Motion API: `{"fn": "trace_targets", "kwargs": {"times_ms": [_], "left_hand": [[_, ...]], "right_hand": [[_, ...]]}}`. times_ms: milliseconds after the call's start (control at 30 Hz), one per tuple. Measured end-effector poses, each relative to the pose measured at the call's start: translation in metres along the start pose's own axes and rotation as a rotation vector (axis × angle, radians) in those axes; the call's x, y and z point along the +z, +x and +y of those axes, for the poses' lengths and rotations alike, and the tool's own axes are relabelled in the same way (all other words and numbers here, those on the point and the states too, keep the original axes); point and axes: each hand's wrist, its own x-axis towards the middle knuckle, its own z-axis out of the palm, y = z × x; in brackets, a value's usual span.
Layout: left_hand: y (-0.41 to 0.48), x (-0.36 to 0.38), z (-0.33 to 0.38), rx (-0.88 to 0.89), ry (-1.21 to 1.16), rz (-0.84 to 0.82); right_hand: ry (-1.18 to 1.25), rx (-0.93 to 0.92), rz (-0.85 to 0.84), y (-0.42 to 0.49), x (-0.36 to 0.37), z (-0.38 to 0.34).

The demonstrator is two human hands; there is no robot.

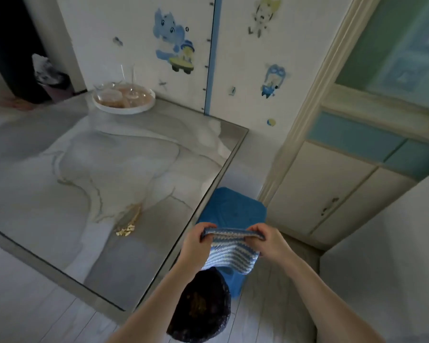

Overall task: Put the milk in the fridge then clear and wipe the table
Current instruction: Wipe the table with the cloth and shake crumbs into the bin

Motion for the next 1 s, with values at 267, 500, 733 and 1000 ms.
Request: {"fn": "trace_targets", "kwargs": {"times_ms": [267,500,733,1000], "left_hand": [[0.024,-0.11,0.043,-0.076,-0.034,0.005],[0.072,-0.213,0.047,-0.021,-0.002,0.163],[0.138,-0.297,0.011,0.068,0.135,0.355],[0.144,-0.289,-0.096,0.094,0.286,0.234]], "right_hand": [[-0.034,-0.133,-0.189,0.04,0.006,-0.115],[-0.005,-0.251,-0.225,0.115,0.063,-0.201],[-0.008,-0.352,-0.226,0.205,0.143,-0.25],[-0.284,-0.332,-0.43,0.24,0.217,-0.195]]}}
